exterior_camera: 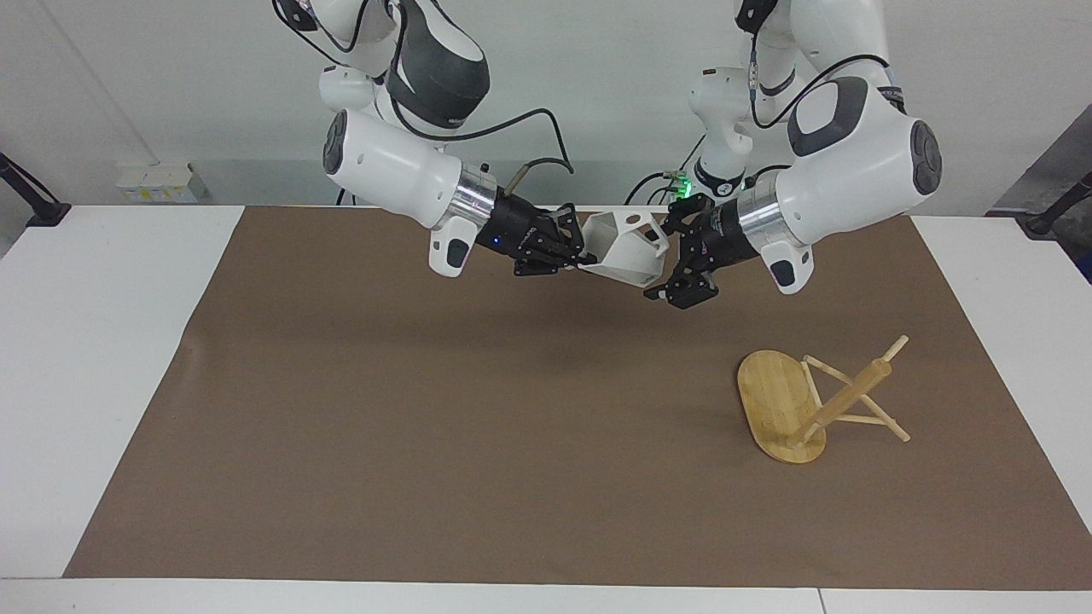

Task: Hang cup on rack
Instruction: 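Bring the cup toward the left gripper and close the left gripper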

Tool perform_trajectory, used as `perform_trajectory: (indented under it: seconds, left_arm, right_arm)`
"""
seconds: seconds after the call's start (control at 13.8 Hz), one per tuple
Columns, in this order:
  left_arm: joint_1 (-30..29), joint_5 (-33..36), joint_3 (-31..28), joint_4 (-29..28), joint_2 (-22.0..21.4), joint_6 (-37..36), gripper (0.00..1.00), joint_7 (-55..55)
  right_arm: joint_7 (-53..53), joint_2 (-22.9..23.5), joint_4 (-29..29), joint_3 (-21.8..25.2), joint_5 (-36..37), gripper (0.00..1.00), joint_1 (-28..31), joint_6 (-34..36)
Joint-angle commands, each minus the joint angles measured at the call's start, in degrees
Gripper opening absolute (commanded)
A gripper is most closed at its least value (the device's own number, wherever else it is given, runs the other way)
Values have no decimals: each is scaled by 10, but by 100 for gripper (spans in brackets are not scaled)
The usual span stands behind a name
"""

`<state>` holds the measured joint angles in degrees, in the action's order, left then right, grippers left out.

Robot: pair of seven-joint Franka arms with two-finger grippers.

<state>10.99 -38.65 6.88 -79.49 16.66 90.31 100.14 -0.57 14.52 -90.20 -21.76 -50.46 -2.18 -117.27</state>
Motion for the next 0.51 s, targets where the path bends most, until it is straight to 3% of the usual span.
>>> perform_trajectory:
  seconds: [0.0, 0.22, 0.44]
  left_arm:
    - [3, -12, -5, -65, -44, 18, 100, 5]
    - [-2, -19, -5, -115, -77, 50, 100, 3]
    - [-6, -37, -5, -124, -87, 64, 100, 5]
  right_arm:
    - [-12, -2, -6, -4, -5, 0, 4, -9]
    - [-13, -2, -6, -4, -5, 0, 4, -9]
    - [-13, -2, -6, -4, -5, 0, 5, -10]
